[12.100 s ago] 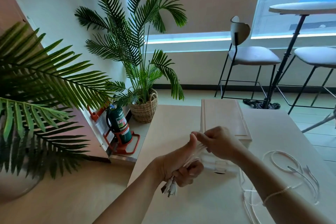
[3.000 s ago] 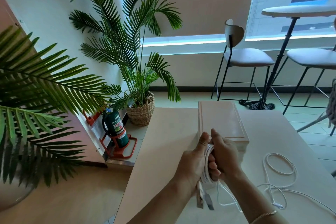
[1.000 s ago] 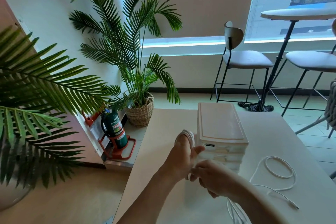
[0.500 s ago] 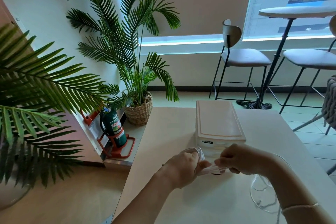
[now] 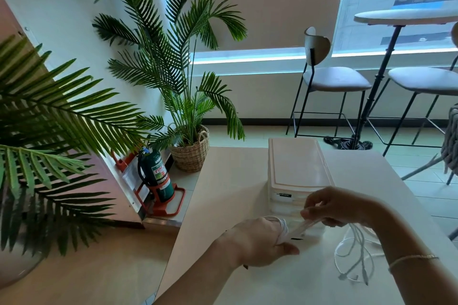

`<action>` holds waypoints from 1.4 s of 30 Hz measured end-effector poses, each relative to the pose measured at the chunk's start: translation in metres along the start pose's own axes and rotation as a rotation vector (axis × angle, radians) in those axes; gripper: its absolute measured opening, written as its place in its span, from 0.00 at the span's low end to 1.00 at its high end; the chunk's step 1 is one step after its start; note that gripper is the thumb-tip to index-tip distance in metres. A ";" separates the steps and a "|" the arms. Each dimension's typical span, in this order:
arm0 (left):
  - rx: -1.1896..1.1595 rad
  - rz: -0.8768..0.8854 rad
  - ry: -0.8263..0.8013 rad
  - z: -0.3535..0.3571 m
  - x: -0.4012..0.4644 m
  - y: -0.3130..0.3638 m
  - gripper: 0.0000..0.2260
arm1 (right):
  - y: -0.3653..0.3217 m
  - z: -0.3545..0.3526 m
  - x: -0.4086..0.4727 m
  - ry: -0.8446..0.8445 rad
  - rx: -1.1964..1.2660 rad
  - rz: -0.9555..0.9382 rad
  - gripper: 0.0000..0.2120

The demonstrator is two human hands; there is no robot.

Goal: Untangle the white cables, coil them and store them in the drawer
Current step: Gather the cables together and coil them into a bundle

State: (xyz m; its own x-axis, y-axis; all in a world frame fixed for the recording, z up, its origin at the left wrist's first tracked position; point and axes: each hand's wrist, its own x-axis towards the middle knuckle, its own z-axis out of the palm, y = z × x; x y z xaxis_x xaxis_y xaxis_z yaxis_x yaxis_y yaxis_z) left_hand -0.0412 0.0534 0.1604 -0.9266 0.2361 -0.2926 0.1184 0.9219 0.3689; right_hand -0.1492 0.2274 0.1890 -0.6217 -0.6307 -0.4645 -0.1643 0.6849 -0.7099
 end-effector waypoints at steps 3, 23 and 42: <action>-0.090 0.026 -0.013 0.001 -0.003 -0.002 0.17 | 0.008 -0.010 -0.003 -0.038 0.076 -0.018 0.07; -1.400 0.123 -0.343 0.000 -0.009 -0.015 0.20 | -0.010 0.034 0.015 0.248 0.002 -0.272 0.08; -1.371 0.059 -0.386 -0.009 -0.014 -0.020 0.19 | -0.027 0.023 -0.009 0.123 -0.158 -0.354 0.10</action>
State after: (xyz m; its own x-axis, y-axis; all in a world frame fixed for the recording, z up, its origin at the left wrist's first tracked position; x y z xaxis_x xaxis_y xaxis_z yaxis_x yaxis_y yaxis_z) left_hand -0.0337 0.0289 0.1645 -0.7524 0.5356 -0.3833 -0.4870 -0.0606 0.8713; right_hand -0.1215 0.2063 0.2000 -0.5913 -0.7955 -0.1324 -0.4941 0.4870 -0.7202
